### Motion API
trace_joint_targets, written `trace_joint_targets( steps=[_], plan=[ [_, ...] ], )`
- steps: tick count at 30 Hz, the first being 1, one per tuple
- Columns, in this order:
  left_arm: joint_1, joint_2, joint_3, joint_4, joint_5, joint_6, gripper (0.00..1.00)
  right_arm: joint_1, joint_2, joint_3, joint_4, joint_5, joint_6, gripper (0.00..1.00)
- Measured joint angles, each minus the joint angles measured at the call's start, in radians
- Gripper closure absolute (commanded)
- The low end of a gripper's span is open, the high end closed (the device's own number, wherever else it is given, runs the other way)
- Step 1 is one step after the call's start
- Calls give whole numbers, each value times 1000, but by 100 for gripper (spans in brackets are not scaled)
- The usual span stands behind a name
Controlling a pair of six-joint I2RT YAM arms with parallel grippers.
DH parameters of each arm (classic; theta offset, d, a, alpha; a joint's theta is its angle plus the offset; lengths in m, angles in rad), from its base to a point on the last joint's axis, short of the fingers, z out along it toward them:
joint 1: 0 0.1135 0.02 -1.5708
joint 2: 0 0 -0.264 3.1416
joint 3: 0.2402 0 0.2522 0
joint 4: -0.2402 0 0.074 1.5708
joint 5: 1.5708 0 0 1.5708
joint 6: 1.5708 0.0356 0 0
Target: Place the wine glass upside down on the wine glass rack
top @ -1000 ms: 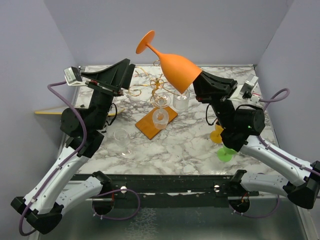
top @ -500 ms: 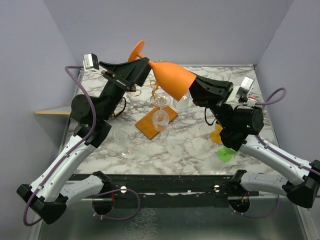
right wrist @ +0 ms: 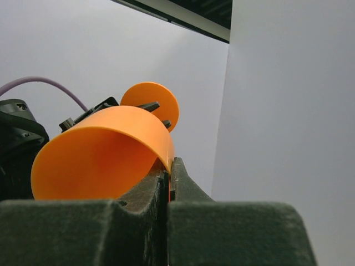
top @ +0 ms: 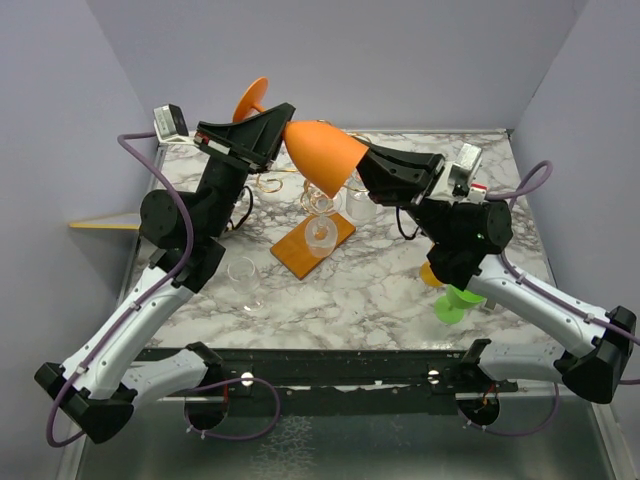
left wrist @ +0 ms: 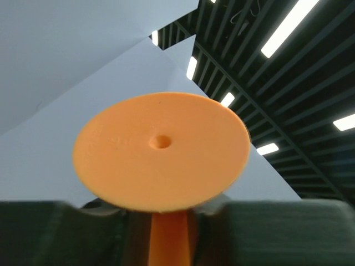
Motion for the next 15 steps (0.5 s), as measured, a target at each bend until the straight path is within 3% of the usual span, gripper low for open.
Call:
trace_joint_targets(
  steps=[1,5,10,15],
  plan=[
    [-2,-1,-2,5,-8,-2,98,0,3,4,1,-1,-3,99],
    [-3,-17,-13,21,-37,5,100,0,9,6,3,-9,0,97],
    [-4,-38,-28,24,-43,31,100,0,2,4,-29,-29,38,61],
    [-3,-78,-31,23,-19,104,100,2,-79,-31,-170,-47,49,49]
  ],
)
